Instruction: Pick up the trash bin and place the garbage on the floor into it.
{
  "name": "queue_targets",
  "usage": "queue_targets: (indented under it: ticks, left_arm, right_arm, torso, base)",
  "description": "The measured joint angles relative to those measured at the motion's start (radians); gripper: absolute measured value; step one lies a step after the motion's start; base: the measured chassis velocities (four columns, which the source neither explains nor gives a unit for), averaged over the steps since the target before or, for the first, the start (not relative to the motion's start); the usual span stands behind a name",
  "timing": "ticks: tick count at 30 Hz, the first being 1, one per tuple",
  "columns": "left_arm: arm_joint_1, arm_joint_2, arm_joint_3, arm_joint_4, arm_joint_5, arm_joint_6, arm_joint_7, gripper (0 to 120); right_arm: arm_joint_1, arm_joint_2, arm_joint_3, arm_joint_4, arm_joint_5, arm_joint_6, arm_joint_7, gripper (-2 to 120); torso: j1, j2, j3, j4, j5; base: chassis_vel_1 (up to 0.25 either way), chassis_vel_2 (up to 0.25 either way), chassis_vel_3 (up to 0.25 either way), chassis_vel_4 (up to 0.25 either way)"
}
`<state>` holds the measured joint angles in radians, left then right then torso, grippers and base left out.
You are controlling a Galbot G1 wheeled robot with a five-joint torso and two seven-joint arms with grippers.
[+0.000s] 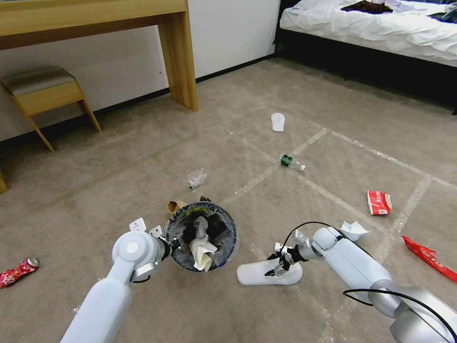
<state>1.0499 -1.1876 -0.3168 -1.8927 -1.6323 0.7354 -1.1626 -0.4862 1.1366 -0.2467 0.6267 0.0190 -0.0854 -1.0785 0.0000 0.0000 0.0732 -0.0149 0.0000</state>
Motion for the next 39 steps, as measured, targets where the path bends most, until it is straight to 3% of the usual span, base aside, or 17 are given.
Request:
queue_targets:
  ticks: [15,17,20,39]
  left_arm:
    - [0.007,0.0,0.003,0.004,0.009,0.0,0.005,0]
    - [0.007,-0.001,0.003,0.006,0.011,0.0,0.006,0]
    - [0.007,-0.001,0.003,0.006,0.012,0.0,0.007,0]
    - [0.006,-0.014,0.011,0.022,0.04,-0.001,0.026,0]
  right_arm:
    - [0.0,0.006,0.015,-0.019,0.0,0.013,0.032,24]
    - [-0.002,0.007,0.015,-0.02,0.0,0.013,0.035,11]
    - [-0.006,0.007,0.015,-0.02,0.0,0.013,0.037,2]
    - [-0.03,-0.01,0.038,-0.005,0.01,0.022,0.049,0]
  torso:
    - [0.0,0.0,0.0,-0.0007,-0.0007]
    - [0.0,0.0,0.0,-0.0007,-0.0006]
    - [0.0,0.0,0.0,-0.0008,-0.0002]
    - [0.0,0.0,0.0,0.0007,0.0007]
  base:
    - [0.0,0.0,0.0,0.0]
    - [0.0,0.0,0.0,0.0]
    - [0.0,0.0,0.0,0.0]
    - [0.0,0.0,0.0,0.0]
